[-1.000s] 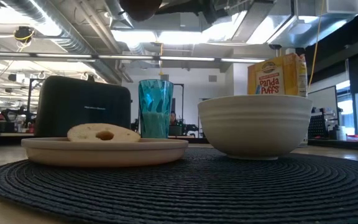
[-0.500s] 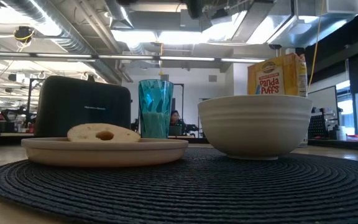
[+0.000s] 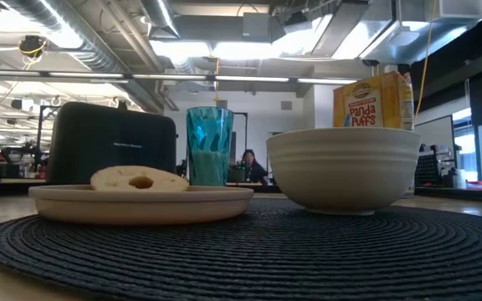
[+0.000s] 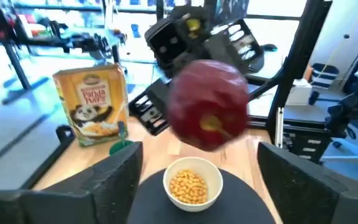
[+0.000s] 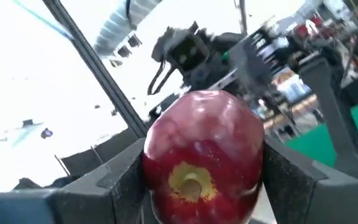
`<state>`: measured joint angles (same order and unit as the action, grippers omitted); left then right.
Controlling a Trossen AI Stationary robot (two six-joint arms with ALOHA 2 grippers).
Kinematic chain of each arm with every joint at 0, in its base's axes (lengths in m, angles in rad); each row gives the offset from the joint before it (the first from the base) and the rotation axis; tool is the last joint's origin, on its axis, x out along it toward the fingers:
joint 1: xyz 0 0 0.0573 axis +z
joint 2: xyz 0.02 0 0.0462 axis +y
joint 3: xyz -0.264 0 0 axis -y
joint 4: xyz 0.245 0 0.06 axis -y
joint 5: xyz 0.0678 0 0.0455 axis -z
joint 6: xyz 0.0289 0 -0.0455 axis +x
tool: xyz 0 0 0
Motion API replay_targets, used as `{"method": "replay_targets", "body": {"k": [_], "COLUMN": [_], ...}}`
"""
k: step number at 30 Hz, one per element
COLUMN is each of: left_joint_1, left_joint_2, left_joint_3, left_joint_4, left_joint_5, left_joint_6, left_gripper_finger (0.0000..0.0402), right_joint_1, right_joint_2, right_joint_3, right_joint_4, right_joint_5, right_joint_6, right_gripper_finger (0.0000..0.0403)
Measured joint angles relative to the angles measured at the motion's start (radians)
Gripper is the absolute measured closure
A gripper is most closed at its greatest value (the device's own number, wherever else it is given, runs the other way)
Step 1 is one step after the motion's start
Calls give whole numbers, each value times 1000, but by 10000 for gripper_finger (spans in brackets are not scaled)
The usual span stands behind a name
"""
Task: Arrange a breakfast setting
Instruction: Put the red apple from the white bin on the white plate at the bottom of the sliced bagel
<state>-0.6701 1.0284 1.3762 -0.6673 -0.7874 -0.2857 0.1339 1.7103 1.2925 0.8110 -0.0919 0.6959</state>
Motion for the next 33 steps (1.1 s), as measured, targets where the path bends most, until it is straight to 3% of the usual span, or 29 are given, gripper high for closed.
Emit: {"method": "replay_targets", "body": {"k": [5, 10, 18, 29, 33], "left_joint_1": [-41, 10, 77, 82, 82], "left_joint_2": [17, 64, 105, 105, 105], "left_joint_3": [-2, -2, -2, -2, -2], "left_joint_4": [17, 32, 31, 46, 66], "left_joint_5": [-67, -95, -47, -7, -12], "left_joint_6": [46, 113, 138, 139, 139], "left_gripper_finger": [144, 180, 230, 368, 395], "right_joint_1": [-20, -19, -17, -17, -16], "right_joint_2": [0, 10, 11, 11, 11], "right_joint_3": [-38, -39, -40, -40, -40], "right_joint_4": [75, 74, 61, 54, 47], "right_joint_5": [10, 20, 28, 25, 11], "right_joint_6": [12, 5, 5, 5, 5], "right_gripper_finger": [159, 159, 158, 158, 158]}}
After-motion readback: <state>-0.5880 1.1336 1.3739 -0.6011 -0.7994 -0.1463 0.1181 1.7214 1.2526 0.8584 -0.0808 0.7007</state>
